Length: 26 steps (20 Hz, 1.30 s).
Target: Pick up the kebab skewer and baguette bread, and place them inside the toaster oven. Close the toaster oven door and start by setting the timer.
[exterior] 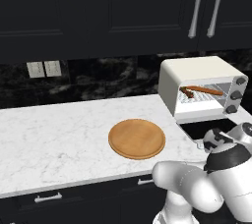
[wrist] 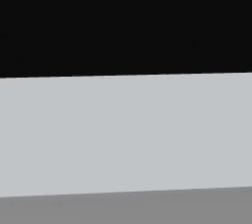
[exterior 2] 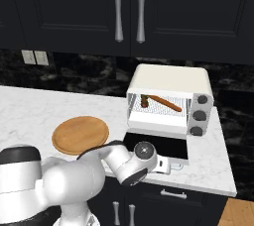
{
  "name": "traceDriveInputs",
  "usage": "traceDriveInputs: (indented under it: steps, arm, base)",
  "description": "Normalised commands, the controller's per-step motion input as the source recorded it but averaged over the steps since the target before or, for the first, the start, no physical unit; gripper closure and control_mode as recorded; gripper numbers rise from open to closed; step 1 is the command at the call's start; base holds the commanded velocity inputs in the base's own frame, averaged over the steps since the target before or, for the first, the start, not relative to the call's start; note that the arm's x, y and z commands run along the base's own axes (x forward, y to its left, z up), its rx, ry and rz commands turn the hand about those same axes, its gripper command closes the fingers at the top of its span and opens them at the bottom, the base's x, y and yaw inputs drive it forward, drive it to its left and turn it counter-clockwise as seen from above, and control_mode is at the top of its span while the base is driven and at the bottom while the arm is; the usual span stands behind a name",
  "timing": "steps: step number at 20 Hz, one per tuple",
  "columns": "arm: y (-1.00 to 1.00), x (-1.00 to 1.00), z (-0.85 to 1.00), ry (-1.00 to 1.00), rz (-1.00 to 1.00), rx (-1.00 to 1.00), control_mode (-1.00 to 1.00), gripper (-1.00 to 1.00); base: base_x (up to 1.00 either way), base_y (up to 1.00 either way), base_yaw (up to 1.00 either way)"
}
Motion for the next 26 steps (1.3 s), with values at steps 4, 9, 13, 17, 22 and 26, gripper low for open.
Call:
traceDriveInputs:
  steps: [4,9,13,17,22,26]
  arm:
    - [0.00,0.41,0.20,-0.09,-0.04,0.00,-1.00,-1.00]
    - [0.01,0.44,0.39,-0.13,-0.05,0.00,-1.00,-1.00]
    - [0.05,0.52,0.47,-0.10,-0.08,0.00,-1.00,-1.00]
    - [0.10,0.51,0.53,-0.09,-0.08,0.00,-1.00,-1.00]
    - [0.14,0.55,0.54,-0.11,-0.07,0.00,-1.00,-1.00]
    - [0.22,0.66,0.44,-0.14,-0.08,0.00,-1.00,-1.00]
  base:
    - [0.00,0.00,0.00]
    - [0.00,0.00,0.00]
    - [0.00,0.00,0.00]
    - [0.00,0.00,0.00]
    - [0.00,0.00,0.00]
    - [0.00,0.00,0.00]
